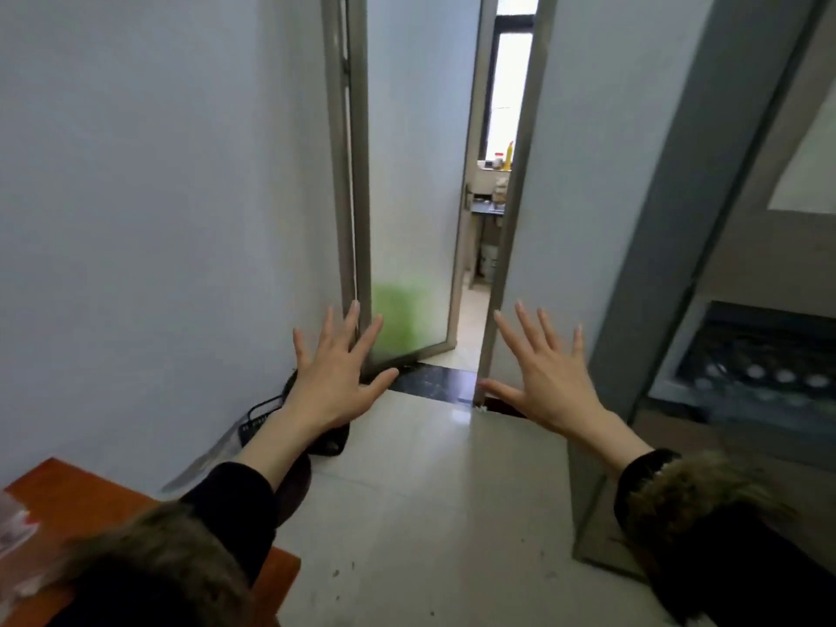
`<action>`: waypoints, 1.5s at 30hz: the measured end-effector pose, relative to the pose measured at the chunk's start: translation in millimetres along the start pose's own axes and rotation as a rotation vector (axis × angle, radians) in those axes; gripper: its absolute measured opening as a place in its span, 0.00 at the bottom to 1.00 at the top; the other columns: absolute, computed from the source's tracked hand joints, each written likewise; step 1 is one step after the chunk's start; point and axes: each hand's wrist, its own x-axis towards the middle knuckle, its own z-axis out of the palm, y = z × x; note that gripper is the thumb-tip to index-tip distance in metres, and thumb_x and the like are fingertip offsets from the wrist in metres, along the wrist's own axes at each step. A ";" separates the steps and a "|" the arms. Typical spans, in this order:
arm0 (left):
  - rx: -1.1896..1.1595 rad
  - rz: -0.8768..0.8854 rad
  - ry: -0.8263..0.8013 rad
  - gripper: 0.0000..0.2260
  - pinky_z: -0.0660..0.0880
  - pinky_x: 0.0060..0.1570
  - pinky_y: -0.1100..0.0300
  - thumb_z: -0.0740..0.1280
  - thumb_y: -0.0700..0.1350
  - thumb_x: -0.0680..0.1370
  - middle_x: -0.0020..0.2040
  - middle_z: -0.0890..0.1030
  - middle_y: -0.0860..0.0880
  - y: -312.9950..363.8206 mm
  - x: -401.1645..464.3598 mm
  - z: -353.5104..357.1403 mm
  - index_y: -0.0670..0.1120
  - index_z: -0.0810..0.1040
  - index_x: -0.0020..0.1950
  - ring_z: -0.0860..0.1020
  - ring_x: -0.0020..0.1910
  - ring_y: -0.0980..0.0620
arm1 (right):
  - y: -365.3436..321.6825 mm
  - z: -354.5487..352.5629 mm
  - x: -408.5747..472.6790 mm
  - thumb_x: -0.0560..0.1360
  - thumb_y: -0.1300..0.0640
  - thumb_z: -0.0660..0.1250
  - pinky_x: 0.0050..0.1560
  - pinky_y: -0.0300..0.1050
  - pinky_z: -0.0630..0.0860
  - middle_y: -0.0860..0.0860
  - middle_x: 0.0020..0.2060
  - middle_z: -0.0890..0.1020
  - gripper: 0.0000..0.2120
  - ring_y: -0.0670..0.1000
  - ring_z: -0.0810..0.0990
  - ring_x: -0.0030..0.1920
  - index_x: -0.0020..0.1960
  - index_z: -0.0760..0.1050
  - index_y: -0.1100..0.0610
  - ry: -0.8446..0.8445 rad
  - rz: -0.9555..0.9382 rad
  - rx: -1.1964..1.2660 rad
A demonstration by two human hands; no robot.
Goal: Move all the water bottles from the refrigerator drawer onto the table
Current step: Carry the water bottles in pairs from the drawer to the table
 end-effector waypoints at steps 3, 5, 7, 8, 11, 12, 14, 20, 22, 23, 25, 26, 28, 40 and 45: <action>-0.032 0.127 0.016 0.33 0.34 0.68 0.36 0.50 0.66 0.75 0.76 0.36 0.53 62.0 20.7 9.1 0.59 0.38 0.74 0.35 0.75 0.47 | 63.8 -11.8 -29.6 0.70 0.28 0.51 0.70 0.68 0.39 0.50 0.76 0.38 0.43 0.55 0.38 0.76 0.75 0.35 0.43 0.008 0.135 -0.024; -0.052 0.211 0.012 0.34 0.33 0.67 0.37 0.44 0.70 0.72 0.74 0.32 0.56 105.7 34.0 14.7 0.60 0.34 0.72 0.33 0.75 0.48 | 103.3 -18.0 -49.8 0.70 0.28 0.52 0.71 0.68 0.40 0.49 0.76 0.38 0.42 0.55 0.37 0.76 0.75 0.36 0.43 0.012 0.199 -0.033; -0.062 0.278 0.010 0.36 0.33 0.68 0.37 0.38 0.71 0.67 0.72 0.30 0.57 151.1 47.4 23.4 0.60 0.33 0.72 0.33 0.74 0.48 | 142.4 -22.1 -68.4 0.71 0.29 0.52 0.71 0.68 0.41 0.49 0.76 0.39 0.42 0.55 0.37 0.76 0.75 0.37 0.44 0.023 0.243 -0.045; -0.067 0.303 0.012 0.37 0.34 0.68 0.37 0.37 0.71 0.66 0.72 0.30 0.56 174.2 54.3 28.7 0.61 0.34 0.72 0.33 0.74 0.49 | 162.7 -23.3 -76.5 0.71 0.29 0.52 0.71 0.68 0.41 0.49 0.76 0.39 0.42 0.55 0.37 0.76 0.75 0.36 0.44 0.026 0.264 -0.055; -0.100 0.355 0.008 0.38 0.35 0.69 0.37 0.36 0.71 0.65 0.75 0.34 0.55 245.8 73.4 48.3 0.61 0.37 0.74 0.33 0.74 0.49 | 225.6 -25.1 -97.6 0.71 0.29 0.51 0.71 0.68 0.41 0.49 0.76 0.40 0.41 0.55 0.38 0.76 0.75 0.36 0.43 0.016 0.327 -0.074; -0.110 0.370 0.003 0.38 0.35 0.69 0.37 0.36 0.71 0.65 0.76 0.35 0.54 270.2 77.9 54.9 0.61 0.37 0.74 0.33 0.74 0.49 | 247.1 -24.9 -104.4 0.71 0.29 0.50 0.71 0.67 0.41 0.48 0.76 0.40 0.40 0.54 0.38 0.76 0.75 0.36 0.43 0.010 0.345 -0.078; -0.139 0.392 -0.018 0.36 0.35 0.69 0.38 0.40 0.72 0.69 0.76 0.35 0.54 317.6 85.8 68.9 0.60 0.37 0.74 0.32 0.74 0.49 | 288.4 -23.7 -117.9 0.71 0.28 0.49 0.71 0.67 0.40 0.48 0.76 0.40 0.40 0.53 0.37 0.76 0.75 0.36 0.42 0.002 0.384 -0.097; -0.189 0.453 -0.099 0.31 0.34 0.70 0.38 0.48 0.66 0.76 0.74 0.32 0.54 435.6 108.9 117.2 0.61 0.35 0.73 0.31 0.73 0.49 | 393.6 -15.7 -150.0 0.71 0.28 0.48 0.71 0.64 0.37 0.47 0.76 0.37 0.40 0.53 0.36 0.76 0.74 0.35 0.42 -0.070 0.501 -0.124; -0.192 0.474 -0.123 0.31 0.33 0.70 0.39 0.47 0.67 0.75 0.71 0.30 0.55 463.9 120.0 134.3 0.61 0.35 0.73 0.30 0.72 0.50 | 421.2 -9.1 -155.3 0.71 0.28 0.48 0.71 0.65 0.38 0.47 0.76 0.38 0.40 0.53 0.36 0.76 0.74 0.35 0.42 -0.080 0.519 -0.132; -0.195 0.481 -0.135 0.31 0.33 0.70 0.39 0.47 0.67 0.75 0.71 0.30 0.55 476.5 125.7 142.3 0.62 0.36 0.73 0.30 0.72 0.50 | 433.5 -5.6 -156.6 0.71 0.28 0.48 0.71 0.65 0.38 0.47 0.76 0.38 0.40 0.53 0.36 0.76 0.74 0.35 0.42 -0.090 0.528 -0.128; -0.201 0.489 -0.162 0.32 0.33 0.70 0.39 0.47 0.67 0.75 0.70 0.29 0.55 499.5 138.5 157.6 0.61 0.36 0.73 0.30 0.71 0.51 | 457.3 2.4 -155.1 0.71 0.28 0.48 0.71 0.65 0.37 0.48 0.76 0.37 0.40 0.53 0.35 0.75 0.74 0.35 0.42 -0.119 0.545 -0.115; -0.203 0.492 -0.180 0.32 0.33 0.70 0.40 0.47 0.67 0.75 0.70 0.29 0.55 510.1 145.1 165.0 0.61 0.37 0.74 0.30 0.72 0.51 | 468.6 6.5 -152.7 0.71 0.28 0.48 0.71 0.64 0.36 0.48 0.76 0.37 0.40 0.53 0.35 0.75 0.75 0.35 0.42 -0.137 0.550 -0.110; -0.211 0.492 -0.218 0.31 0.33 0.70 0.40 0.48 0.66 0.76 0.72 0.31 0.55 529.9 159.3 180.4 0.61 0.37 0.74 0.32 0.73 0.50 | 491.6 17.1 -145.0 0.71 0.28 0.48 0.71 0.64 0.36 0.48 0.76 0.37 0.40 0.53 0.35 0.75 0.75 0.35 0.42 -0.159 0.560 -0.098; -0.267 0.458 -0.367 0.29 0.34 0.70 0.42 0.50 0.63 0.78 0.77 0.37 0.53 611.2 284.2 278.9 0.60 0.42 0.75 0.33 0.74 0.48 | 605.2 109.2 -56.8 0.74 0.32 0.49 0.71 0.61 0.34 0.47 0.76 0.37 0.37 0.51 0.35 0.75 0.75 0.37 0.43 -0.278 0.578 0.026; -0.307 0.445 -0.447 0.28 0.37 0.72 0.44 0.52 0.60 0.79 0.77 0.40 0.51 639.9 323.7 306.6 0.58 0.43 0.76 0.36 0.75 0.47 | 647.6 135.1 -26.0 0.76 0.34 0.50 0.72 0.60 0.34 0.48 0.76 0.39 0.35 0.52 0.37 0.76 0.76 0.40 0.45 -0.296 0.587 0.105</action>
